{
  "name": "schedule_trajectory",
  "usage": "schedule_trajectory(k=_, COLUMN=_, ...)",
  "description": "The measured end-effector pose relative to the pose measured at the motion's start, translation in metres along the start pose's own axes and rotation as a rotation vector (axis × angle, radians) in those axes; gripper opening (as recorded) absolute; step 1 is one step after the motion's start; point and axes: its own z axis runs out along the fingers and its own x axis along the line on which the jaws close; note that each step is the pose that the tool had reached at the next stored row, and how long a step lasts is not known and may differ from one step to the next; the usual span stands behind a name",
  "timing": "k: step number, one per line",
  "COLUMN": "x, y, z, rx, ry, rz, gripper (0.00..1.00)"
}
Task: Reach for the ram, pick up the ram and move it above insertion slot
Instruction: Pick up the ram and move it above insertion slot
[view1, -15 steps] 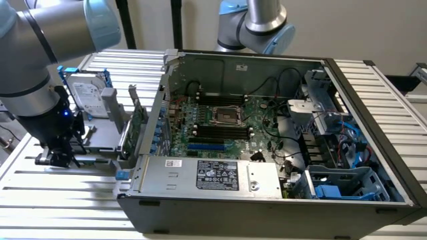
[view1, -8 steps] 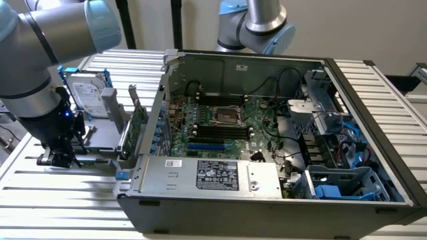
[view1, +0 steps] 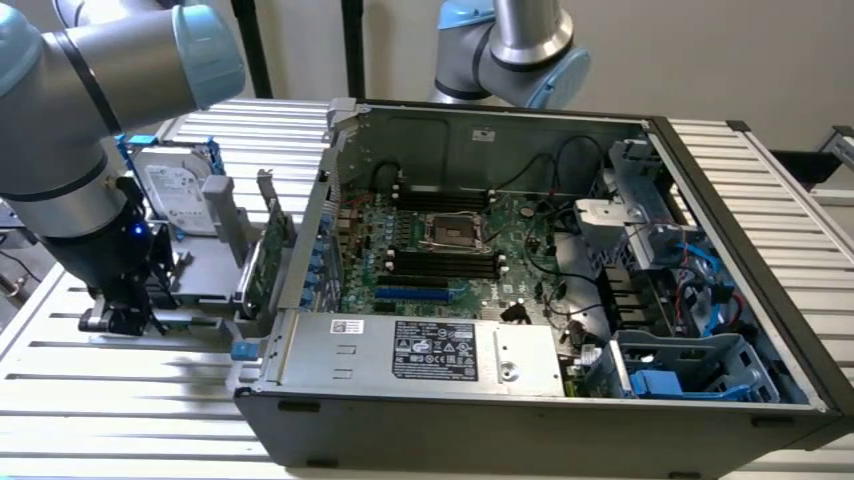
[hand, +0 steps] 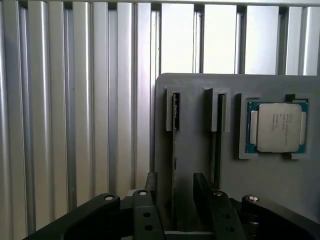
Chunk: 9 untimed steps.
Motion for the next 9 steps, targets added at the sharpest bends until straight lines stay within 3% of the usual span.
schedule_trajectory(k=5, x=-0.0008, y=-0.0004, z=0.0027, rx=-0.0074, ry=0.0000, rz=0.000, gripper=0.42)
schedule_trajectory(k=9, x=-0.0010, y=-0.0005, z=0.0040, rx=-0.0088, ry=-0.0006, rz=0.000, gripper=0.42)
